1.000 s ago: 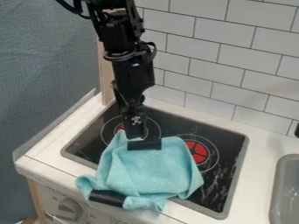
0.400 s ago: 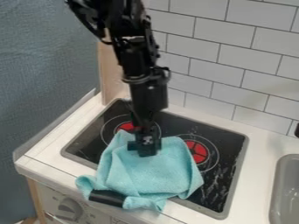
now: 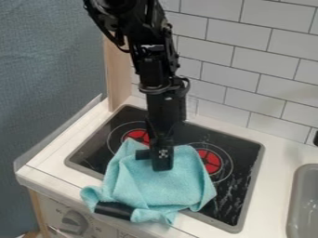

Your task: Unfold the cloth to top left

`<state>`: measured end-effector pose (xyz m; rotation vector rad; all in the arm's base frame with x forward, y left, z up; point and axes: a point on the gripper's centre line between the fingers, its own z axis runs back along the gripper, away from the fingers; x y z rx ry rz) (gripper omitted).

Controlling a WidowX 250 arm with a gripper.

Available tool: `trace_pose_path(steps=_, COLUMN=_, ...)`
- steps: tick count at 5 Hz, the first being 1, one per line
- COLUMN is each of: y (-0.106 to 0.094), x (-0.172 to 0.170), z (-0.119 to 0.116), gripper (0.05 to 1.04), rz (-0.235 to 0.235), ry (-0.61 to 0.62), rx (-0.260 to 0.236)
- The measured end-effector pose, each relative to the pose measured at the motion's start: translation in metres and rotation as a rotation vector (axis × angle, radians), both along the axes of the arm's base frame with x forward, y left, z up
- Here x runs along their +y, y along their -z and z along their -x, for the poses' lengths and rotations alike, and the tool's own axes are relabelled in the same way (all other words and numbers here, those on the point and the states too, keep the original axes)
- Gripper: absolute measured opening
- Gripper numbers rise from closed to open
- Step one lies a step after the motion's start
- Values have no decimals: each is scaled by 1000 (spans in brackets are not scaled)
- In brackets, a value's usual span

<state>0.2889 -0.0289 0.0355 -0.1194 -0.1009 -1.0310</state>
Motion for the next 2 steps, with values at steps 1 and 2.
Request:
trace_pose_path(steps=1, y=0, x=-1, z=-1, gripper=998, rz=-2, ry=12, rx=-9)
trace_pose_path(steps=2, y=-9, x=-4, z=-5, gripper=999, rz=0, ry=18, rx=-58)
